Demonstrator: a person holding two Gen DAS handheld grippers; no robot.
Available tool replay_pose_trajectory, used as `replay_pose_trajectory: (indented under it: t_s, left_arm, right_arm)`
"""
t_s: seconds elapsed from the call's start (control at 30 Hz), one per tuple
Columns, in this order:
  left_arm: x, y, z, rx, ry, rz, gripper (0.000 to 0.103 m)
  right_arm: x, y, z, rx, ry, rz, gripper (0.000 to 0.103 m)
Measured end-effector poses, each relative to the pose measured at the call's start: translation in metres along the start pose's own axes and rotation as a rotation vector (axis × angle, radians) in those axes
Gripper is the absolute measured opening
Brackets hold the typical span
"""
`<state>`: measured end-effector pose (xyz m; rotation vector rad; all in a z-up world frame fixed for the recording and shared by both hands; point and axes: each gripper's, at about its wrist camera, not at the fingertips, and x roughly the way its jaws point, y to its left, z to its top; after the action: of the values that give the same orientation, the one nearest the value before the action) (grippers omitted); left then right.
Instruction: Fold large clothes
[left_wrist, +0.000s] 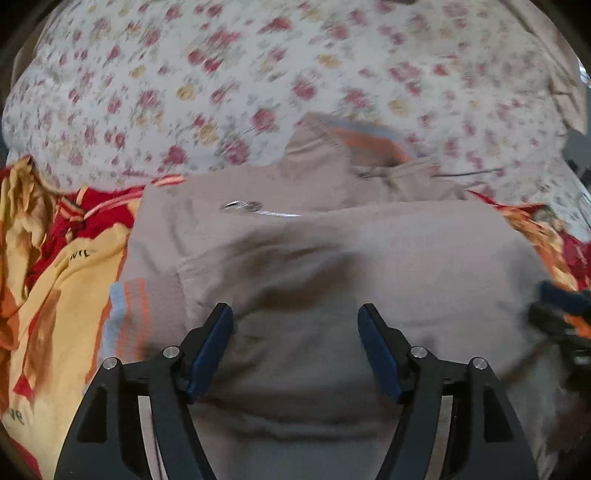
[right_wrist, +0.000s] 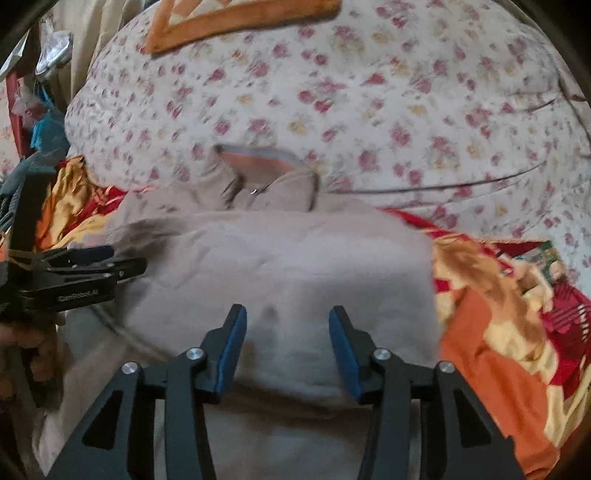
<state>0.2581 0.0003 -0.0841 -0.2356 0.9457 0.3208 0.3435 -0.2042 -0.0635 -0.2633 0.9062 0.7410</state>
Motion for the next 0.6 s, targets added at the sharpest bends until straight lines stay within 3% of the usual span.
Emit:
replay_pose_trajectory:
  t_s: [0.1,0.2,0.3,0.47,0.6]
  left_arm:
    - [0.013,-0.015,-0.015,0.087,0.042,0.029,0.066]
    - [0.021,-0.013,-0.016,0.075,0.037,0.025,0.068]
    - [0.022,-0.007,-0.015,0.045,0.034,-0.001,0.068]
    - [0.004,-0.002,-0.023,0.018,-0.007,-0.015,0.065]
    - [-0.04,-0.001,-0.038,0.005,-0.031,-0.026,0.065]
  right_arm:
    - [0.028,0.005,-0.009,-0.015,0.126,-0.032,0.05]
    - [0.038,0.012,-0.015,-0.101,0.1,-0.063,0.051]
    - [0.034,0.01,-0.015,-0.105,0.082,-0.044,0.051]
    - [-0.007,-0.011,-0.017,-0.006,0.027,0.013,0.048]
    - [-0.065,-0.021,-0.049,0.02,0.015,0.054,0.048]
